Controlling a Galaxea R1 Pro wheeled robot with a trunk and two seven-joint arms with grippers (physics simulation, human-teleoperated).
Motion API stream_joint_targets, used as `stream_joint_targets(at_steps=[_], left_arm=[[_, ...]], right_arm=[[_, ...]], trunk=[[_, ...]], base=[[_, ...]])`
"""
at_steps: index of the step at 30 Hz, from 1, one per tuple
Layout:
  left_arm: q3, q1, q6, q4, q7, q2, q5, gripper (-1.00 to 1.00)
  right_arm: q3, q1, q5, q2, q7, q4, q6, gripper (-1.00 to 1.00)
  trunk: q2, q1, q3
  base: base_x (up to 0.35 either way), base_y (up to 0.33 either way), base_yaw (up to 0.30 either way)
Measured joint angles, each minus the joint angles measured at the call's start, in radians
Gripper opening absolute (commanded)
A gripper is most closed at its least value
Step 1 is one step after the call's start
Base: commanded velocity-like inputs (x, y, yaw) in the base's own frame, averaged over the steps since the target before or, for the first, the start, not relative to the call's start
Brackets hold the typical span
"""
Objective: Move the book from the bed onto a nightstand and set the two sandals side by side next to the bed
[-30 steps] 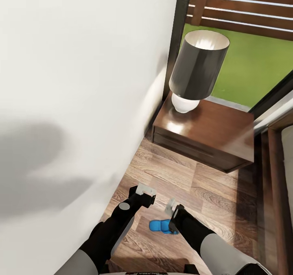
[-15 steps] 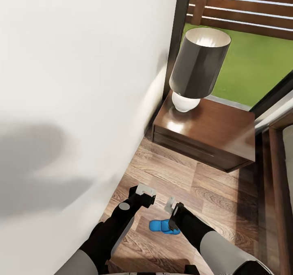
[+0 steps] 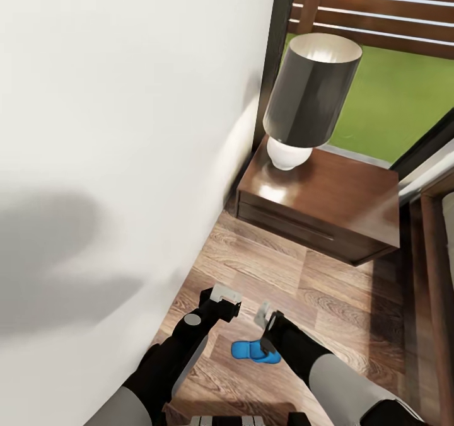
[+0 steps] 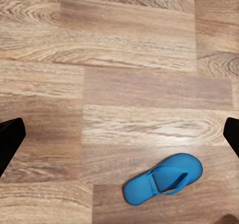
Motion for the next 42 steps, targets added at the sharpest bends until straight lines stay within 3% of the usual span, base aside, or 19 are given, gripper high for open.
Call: stream_joint_targets(at_steps=[15, 21, 26, 42], left_arm=[[0.000, 0.000, 0.000, 0.000, -0.001, 0.000, 0.000, 1.00], [0.000, 0.000, 0.000, 0.000, -0.001, 0.000, 0.000, 1.00], [-0.002, 0.000, 0.000, 0.000, -0.001, 0.000, 0.000, 1.00], [-0.005, 0.000, 0.000, 0.000, -0.001, 0.000, 0.000, 1.00]], right_arm=[[0.001, -0.038, 0.002, 0.006, 0.014, -0.001, 0.002, 1.00], [0.001, -0.051, 0.038, 0.018, 0.020, 0.000, 0.013, 1.00], [0.002, -0.056, 0.079, 0.035, 0.033, 0.000, 0.069, 1.00], [0.015, -0.059, 0.100, 0.053, 0.043, 0.002, 0.105, 1.00]], trunk=[[-0.105, 0.058, -0.047], [-0.147, 0.081, -0.066], [-0.182, 0.100, -0.081], [-0.294, 0.161, -0.132]], base=[[0.000, 0.000, 0.000], [0.000, 0.000, 0.000], [0.000, 0.000, 0.000], [0.000, 0.000, 0.000]])
